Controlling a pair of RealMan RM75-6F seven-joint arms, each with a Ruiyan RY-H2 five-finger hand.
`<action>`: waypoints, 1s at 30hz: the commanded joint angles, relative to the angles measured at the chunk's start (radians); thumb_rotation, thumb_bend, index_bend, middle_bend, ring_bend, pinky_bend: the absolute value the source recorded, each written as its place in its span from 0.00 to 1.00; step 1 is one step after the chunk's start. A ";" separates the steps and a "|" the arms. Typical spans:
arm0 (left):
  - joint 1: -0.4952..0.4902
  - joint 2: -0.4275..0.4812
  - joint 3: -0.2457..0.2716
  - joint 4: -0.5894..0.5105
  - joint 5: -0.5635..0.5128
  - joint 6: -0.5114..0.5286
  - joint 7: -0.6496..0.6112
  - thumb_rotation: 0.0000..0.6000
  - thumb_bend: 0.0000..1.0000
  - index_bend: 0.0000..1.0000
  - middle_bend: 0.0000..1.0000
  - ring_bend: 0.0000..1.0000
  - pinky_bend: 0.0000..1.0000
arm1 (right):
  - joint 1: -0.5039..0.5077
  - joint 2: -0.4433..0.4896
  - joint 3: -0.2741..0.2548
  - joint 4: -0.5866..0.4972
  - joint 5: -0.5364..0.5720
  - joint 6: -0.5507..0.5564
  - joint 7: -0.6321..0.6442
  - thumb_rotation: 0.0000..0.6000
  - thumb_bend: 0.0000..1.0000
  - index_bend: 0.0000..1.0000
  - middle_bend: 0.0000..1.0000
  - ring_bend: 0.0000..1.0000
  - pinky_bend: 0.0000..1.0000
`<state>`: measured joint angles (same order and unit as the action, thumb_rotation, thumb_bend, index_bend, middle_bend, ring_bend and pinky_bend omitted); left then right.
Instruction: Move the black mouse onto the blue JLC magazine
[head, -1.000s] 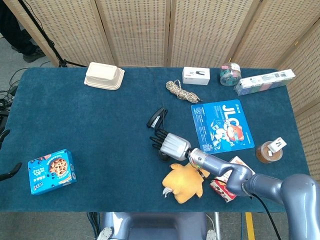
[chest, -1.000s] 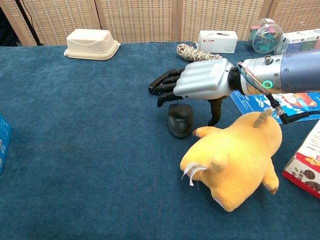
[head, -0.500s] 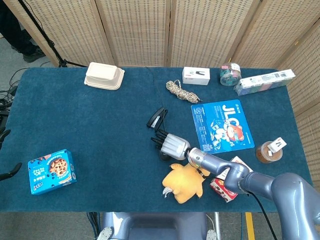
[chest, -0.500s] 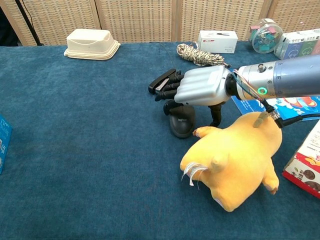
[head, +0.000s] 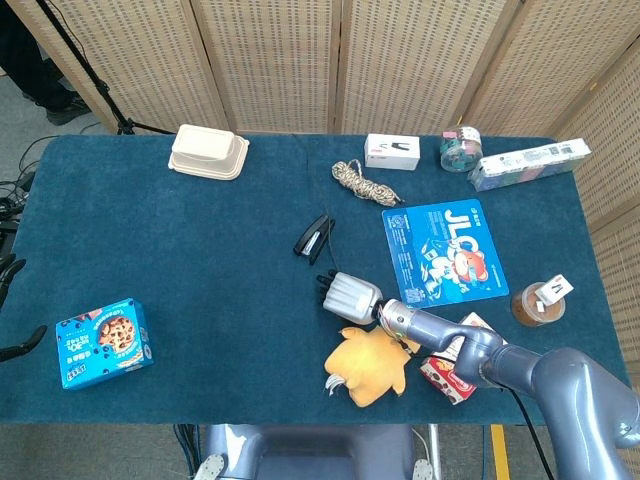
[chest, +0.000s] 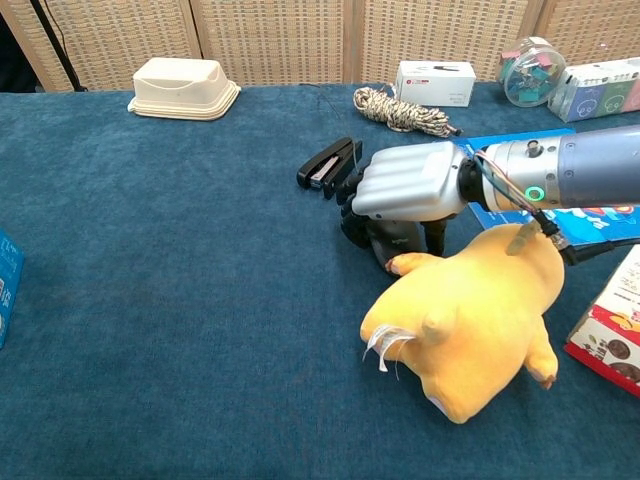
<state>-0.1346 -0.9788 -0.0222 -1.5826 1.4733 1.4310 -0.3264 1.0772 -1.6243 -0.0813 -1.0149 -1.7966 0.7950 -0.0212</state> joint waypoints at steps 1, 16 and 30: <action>0.000 0.000 -0.001 -0.001 0.001 -0.001 0.002 1.00 0.27 0.00 0.00 0.00 0.00 | -0.007 -0.007 -0.013 0.025 -0.016 0.034 0.018 1.00 0.37 0.58 0.41 0.21 0.32; 0.004 -0.002 -0.004 -0.006 0.009 -0.009 0.014 1.00 0.27 0.00 0.00 0.00 0.00 | 0.006 0.067 -0.029 0.082 -0.095 0.163 -0.098 1.00 0.39 0.59 0.43 0.23 0.35; -0.002 -0.016 -0.008 -0.015 -0.002 -0.031 0.065 1.00 0.27 0.00 0.00 0.00 0.00 | -0.080 0.154 -0.100 0.254 -0.040 0.079 -0.110 1.00 0.39 0.59 0.43 0.23 0.34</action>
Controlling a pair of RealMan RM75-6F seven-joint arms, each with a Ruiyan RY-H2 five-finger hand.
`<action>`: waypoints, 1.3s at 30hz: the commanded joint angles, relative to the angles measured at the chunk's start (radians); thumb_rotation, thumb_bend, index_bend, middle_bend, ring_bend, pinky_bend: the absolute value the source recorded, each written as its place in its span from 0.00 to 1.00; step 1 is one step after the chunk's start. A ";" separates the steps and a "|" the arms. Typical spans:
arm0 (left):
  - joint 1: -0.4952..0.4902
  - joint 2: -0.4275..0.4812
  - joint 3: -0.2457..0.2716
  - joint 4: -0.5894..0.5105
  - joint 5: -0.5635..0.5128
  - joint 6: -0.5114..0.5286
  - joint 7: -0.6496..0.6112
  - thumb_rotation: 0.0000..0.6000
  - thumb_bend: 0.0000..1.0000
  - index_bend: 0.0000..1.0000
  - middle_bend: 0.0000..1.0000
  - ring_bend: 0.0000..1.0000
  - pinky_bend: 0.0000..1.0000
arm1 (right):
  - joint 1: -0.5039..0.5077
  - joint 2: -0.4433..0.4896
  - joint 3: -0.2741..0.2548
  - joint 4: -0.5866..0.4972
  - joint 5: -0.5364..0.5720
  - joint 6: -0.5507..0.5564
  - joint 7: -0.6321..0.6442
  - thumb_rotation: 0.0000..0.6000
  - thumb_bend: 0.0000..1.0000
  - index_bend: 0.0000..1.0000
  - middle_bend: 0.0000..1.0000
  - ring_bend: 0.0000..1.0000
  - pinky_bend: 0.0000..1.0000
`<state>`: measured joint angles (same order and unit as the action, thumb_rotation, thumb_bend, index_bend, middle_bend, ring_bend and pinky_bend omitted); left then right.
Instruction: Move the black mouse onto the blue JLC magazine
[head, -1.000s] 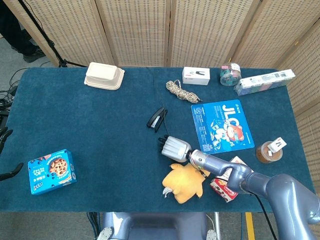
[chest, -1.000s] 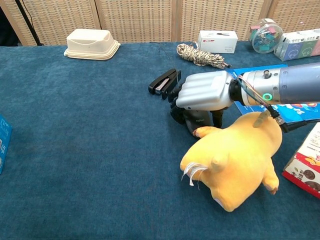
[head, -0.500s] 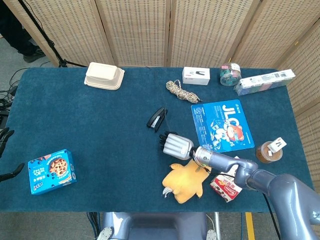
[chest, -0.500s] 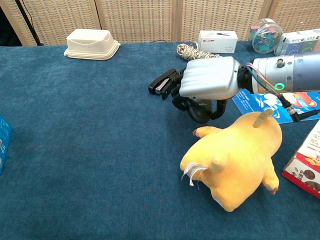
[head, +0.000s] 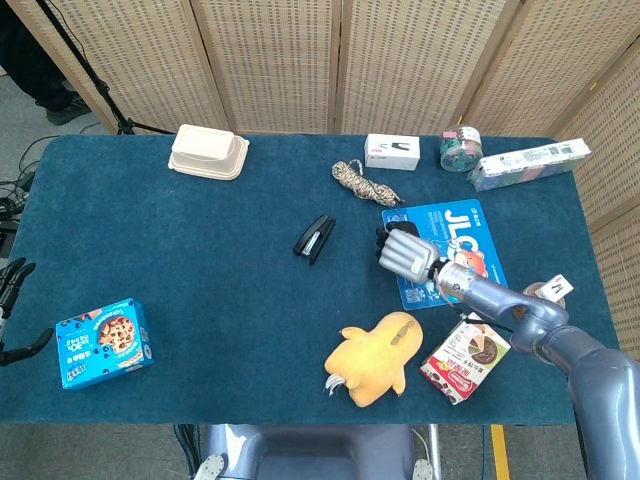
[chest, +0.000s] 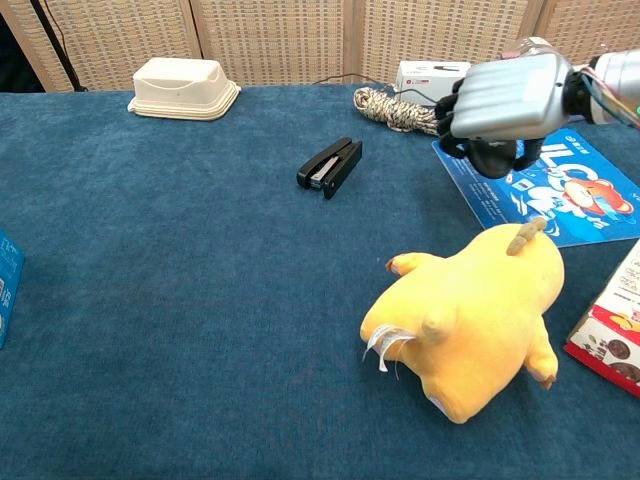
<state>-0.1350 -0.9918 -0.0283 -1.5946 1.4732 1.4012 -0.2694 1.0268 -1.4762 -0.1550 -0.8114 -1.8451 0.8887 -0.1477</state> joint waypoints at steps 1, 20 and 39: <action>-0.001 -0.005 -0.002 -0.005 -0.002 0.000 0.014 1.00 0.27 0.00 0.00 0.00 0.00 | -0.040 0.002 -0.035 0.074 0.008 -0.014 0.032 1.00 0.39 0.59 0.43 0.23 0.33; -0.008 -0.034 -0.003 -0.029 -0.013 -0.020 0.120 1.00 0.27 0.00 0.00 0.00 0.00 | -0.133 -0.161 -0.163 0.461 -0.087 0.105 0.248 1.00 0.39 0.56 0.42 0.21 0.31; -0.013 -0.039 -0.007 -0.022 -0.031 -0.041 0.132 1.00 0.27 0.00 0.00 0.00 0.00 | -0.132 -0.233 -0.169 0.569 -0.078 0.088 0.280 1.00 0.36 0.32 0.24 0.05 0.25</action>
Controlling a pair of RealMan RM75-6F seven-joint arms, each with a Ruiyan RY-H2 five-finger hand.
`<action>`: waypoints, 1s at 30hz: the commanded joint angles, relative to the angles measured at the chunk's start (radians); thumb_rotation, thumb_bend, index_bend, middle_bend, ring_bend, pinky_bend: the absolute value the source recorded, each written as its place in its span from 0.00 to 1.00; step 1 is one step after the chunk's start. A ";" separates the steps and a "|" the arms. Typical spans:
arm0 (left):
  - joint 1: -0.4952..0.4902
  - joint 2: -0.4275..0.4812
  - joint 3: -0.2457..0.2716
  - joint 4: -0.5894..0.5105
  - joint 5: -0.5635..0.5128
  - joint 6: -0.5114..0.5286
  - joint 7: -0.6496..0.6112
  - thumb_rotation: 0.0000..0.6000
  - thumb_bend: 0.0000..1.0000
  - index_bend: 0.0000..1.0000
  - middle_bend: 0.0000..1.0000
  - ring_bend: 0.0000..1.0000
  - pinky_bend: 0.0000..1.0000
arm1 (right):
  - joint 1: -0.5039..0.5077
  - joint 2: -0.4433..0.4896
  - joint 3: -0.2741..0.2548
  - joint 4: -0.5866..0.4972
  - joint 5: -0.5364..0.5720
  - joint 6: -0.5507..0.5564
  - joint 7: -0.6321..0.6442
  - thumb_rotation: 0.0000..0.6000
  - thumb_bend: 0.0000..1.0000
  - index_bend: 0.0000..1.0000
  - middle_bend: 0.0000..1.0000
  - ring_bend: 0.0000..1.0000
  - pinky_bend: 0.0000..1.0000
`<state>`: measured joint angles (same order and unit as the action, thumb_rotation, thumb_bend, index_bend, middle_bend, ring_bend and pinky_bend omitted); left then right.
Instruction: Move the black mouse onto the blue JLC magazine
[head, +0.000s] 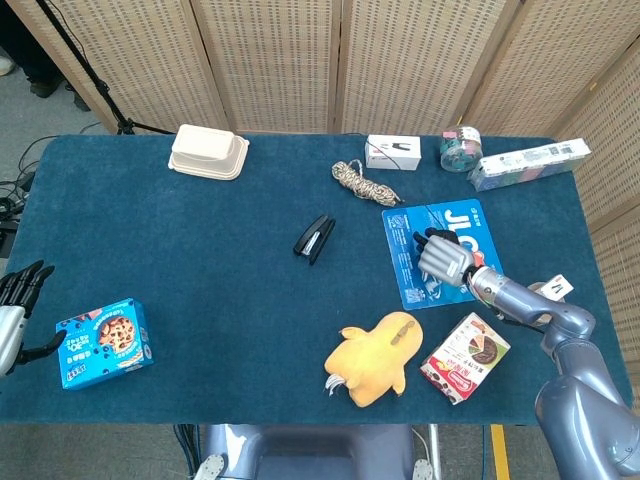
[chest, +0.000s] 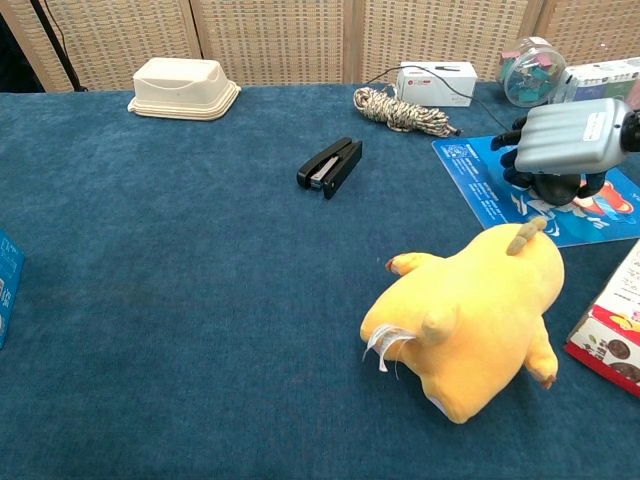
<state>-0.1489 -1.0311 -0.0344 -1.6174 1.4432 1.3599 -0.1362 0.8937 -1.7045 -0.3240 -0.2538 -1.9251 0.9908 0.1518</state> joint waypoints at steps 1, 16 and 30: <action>0.000 0.001 -0.001 0.001 -0.001 0.000 -0.003 1.00 0.27 0.00 0.00 0.00 0.00 | 0.001 -0.005 0.000 0.012 0.003 -0.017 -0.023 1.00 0.34 0.27 0.21 0.03 0.24; 0.005 0.016 0.002 0.004 0.008 0.000 -0.041 1.00 0.27 0.00 0.00 0.00 0.00 | 0.005 0.064 0.000 -0.084 0.002 0.053 -0.075 1.00 0.25 0.14 0.10 0.00 0.21; 0.038 0.029 0.019 0.017 0.046 0.054 -0.091 1.00 0.27 0.00 0.00 0.00 0.00 | -0.199 0.403 0.167 -0.810 0.246 0.307 -0.292 1.00 0.09 0.07 0.02 0.00 0.15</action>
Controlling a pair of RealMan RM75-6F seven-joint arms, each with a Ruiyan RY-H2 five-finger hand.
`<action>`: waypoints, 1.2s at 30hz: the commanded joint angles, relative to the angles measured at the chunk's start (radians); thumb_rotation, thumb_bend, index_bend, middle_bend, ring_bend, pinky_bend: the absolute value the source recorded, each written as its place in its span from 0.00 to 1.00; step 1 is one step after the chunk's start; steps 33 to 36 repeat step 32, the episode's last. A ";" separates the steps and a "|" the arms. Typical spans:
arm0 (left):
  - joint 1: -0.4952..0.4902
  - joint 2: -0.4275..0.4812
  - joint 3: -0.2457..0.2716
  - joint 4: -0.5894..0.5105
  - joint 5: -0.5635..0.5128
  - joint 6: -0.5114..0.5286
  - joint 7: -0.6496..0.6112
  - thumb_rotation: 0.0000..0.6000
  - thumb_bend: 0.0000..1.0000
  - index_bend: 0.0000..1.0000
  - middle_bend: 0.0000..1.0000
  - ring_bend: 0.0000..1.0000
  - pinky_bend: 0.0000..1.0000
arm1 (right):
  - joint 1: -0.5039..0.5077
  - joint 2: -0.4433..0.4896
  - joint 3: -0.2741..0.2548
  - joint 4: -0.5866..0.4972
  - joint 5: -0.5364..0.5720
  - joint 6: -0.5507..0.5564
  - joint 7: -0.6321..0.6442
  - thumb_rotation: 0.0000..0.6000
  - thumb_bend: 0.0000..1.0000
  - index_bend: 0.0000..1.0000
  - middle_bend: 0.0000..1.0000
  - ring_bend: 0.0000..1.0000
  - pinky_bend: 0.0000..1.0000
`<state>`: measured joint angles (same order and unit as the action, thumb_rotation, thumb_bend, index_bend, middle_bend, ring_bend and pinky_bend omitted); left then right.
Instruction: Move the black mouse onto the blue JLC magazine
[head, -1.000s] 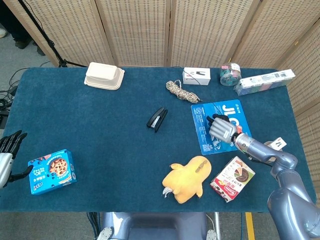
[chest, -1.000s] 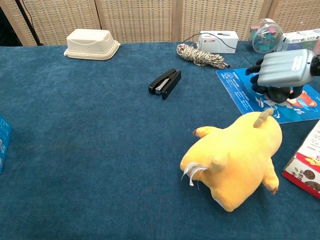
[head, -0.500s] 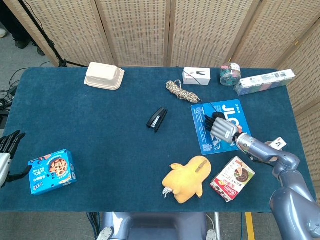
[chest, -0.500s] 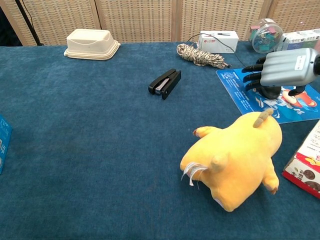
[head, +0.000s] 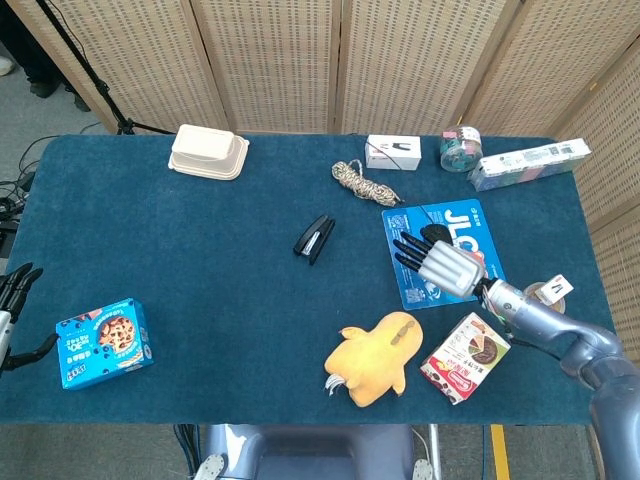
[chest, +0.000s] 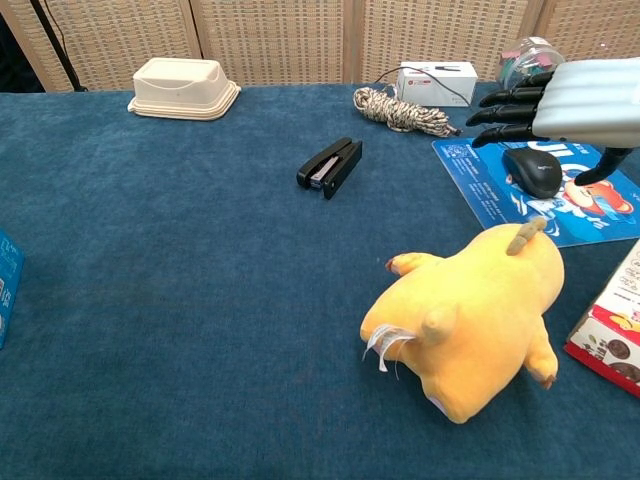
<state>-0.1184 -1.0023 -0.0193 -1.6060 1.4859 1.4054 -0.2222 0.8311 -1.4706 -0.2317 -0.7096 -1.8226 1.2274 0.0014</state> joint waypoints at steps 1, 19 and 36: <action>0.010 0.000 0.005 0.009 0.004 0.011 -0.007 1.00 0.27 0.00 0.00 0.00 0.00 | -0.164 0.197 0.082 -0.422 0.169 0.087 -0.174 1.00 0.08 0.06 0.02 0.00 0.13; 0.045 -0.031 0.020 0.040 0.052 0.080 0.008 1.00 0.08 0.00 0.00 0.00 0.00 | -0.590 0.338 0.150 -0.951 0.415 0.427 -0.243 1.00 0.00 0.00 0.00 0.00 0.00; 0.055 -0.040 0.013 0.048 0.053 0.102 0.032 1.00 0.04 0.00 0.00 0.00 0.00 | -0.672 0.298 0.188 -0.877 0.371 0.444 -0.177 1.00 0.00 0.00 0.00 0.00 0.00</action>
